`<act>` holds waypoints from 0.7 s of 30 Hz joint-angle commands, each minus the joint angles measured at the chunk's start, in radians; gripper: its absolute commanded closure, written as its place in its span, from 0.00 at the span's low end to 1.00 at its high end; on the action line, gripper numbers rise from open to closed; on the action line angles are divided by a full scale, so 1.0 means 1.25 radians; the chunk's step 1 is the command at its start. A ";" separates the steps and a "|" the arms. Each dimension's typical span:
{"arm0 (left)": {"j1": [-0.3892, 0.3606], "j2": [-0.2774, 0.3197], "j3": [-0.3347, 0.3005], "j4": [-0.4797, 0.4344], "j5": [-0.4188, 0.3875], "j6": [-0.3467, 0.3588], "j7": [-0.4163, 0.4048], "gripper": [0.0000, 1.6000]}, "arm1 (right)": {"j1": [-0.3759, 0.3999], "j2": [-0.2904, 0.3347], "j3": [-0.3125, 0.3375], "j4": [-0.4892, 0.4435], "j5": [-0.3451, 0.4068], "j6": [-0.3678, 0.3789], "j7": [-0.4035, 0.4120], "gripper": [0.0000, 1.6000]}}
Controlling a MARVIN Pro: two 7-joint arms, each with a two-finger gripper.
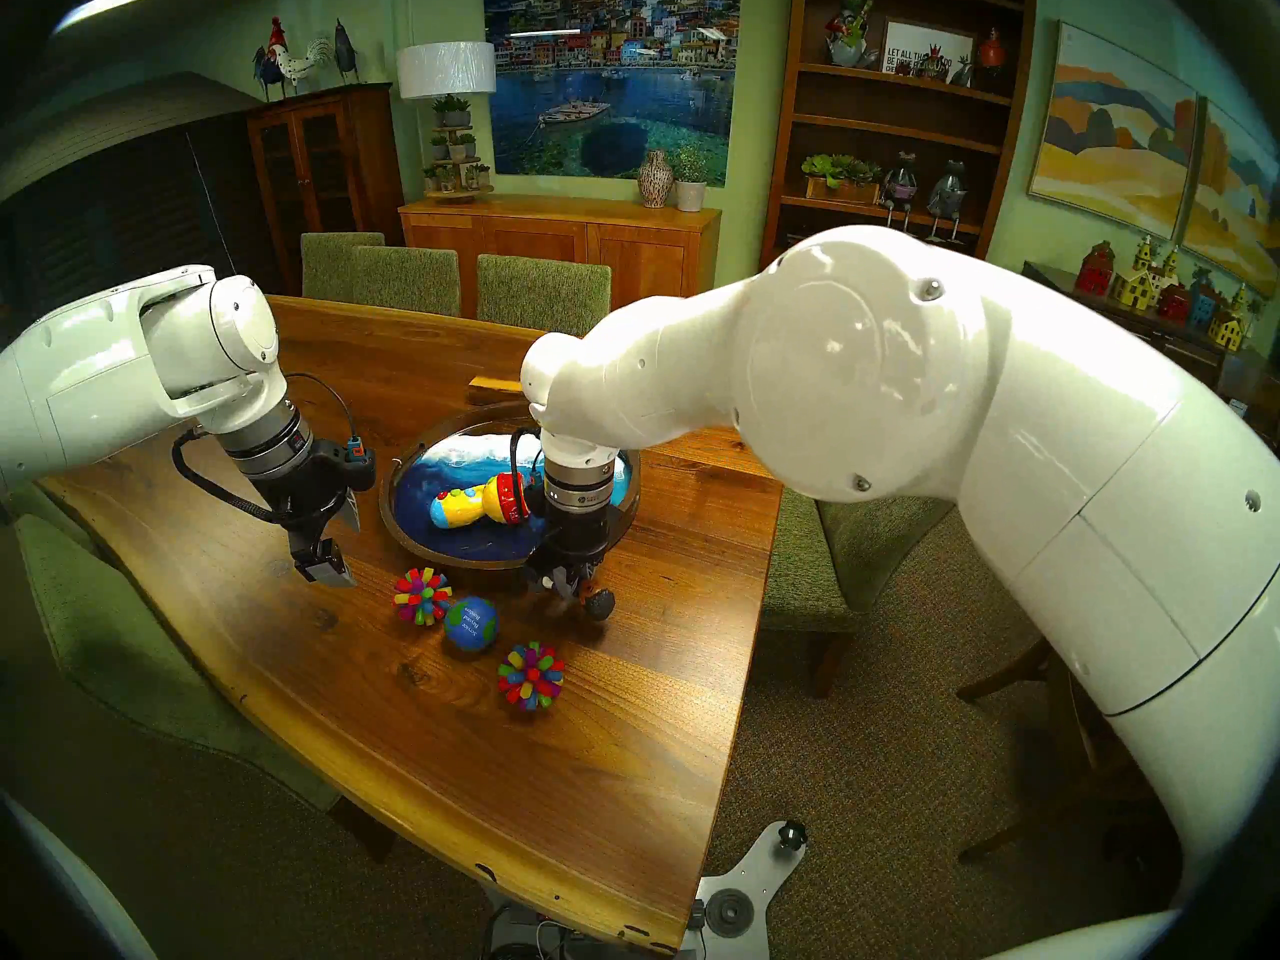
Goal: Put toys in center tray
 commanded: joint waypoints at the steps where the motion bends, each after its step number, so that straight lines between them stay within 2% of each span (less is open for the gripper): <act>1: -0.022 0.000 -0.017 0.001 0.000 -0.001 0.001 0.00 | 0.091 0.025 0.004 0.039 -0.013 -0.002 0.005 1.00; 10: -0.021 -0.001 -0.017 0.001 0.000 -0.001 0.001 0.00 | 0.117 0.038 0.004 0.065 -0.034 -0.002 0.030 1.00; 11: -0.021 -0.001 -0.017 0.001 0.000 -0.001 0.001 0.00 | 0.135 0.040 0.003 0.050 -0.034 -0.002 0.037 1.00; 12: -0.021 -0.001 -0.017 0.001 0.000 -0.001 0.001 0.00 | 0.120 0.041 0.004 0.074 -0.042 -0.002 0.040 1.00; 15: -0.022 0.000 -0.018 0.001 0.000 -0.001 0.001 0.00 | 0.143 0.041 0.003 0.064 -0.052 -0.002 0.059 1.00; 16: -0.022 0.000 -0.018 0.001 0.000 -0.001 0.001 0.00 | 0.167 0.041 -0.001 0.039 -0.051 -0.002 0.068 1.00; 21: -0.023 0.000 -0.018 0.000 0.001 -0.001 0.001 0.00 | 0.112 0.027 -0.014 0.115 -0.093 -0.002 0.111 1.00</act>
